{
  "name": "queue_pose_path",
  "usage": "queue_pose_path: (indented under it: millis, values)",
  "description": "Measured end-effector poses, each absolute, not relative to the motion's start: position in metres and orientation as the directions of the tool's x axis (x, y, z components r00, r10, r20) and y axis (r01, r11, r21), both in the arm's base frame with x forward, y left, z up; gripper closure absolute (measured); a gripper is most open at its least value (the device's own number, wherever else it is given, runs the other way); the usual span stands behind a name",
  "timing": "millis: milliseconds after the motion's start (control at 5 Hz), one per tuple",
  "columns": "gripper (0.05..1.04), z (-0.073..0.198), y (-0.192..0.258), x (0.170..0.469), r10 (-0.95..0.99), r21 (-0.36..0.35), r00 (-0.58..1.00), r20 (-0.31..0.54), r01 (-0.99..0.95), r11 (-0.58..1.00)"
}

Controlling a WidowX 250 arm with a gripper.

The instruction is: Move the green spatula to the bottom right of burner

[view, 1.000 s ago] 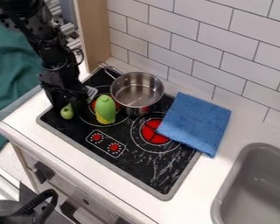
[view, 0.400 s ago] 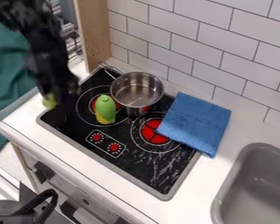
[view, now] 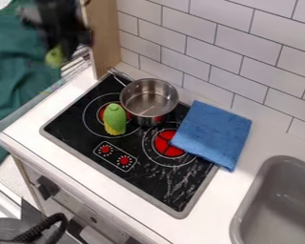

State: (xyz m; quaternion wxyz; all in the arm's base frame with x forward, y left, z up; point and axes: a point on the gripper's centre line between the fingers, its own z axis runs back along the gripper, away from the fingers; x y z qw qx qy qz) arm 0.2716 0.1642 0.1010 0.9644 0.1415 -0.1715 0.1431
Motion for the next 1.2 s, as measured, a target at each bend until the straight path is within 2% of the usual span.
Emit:
queue_pose_path:
  millis: [200,400,600,800,1000,1200]
  values:
    - [0.772,0.11,0.124,0.263,0.309,0.126,0.889,0.338,-0.368,0.922]
    - [0.772,0.099,0.085,0.235,0.387,0.039,0.882,0.267,-0.411,0.911]
    - [0.772,0.091,0.061,0.216,0.385,-0.007,0.888,0.253,-0.396,0.918]
    - [0.772,0.072,0.041,0.214,0.233,0.011,0.942,0.242,-0.242,0.97]
    - [0.772,0.039,0.029,0.225,0.069,0.03,0.982,0.175,-0.075,0.997]
    - [0.772,0.016,0.028,0.25,0.033,0.023,0.987,0.158,-0.037,0.999]
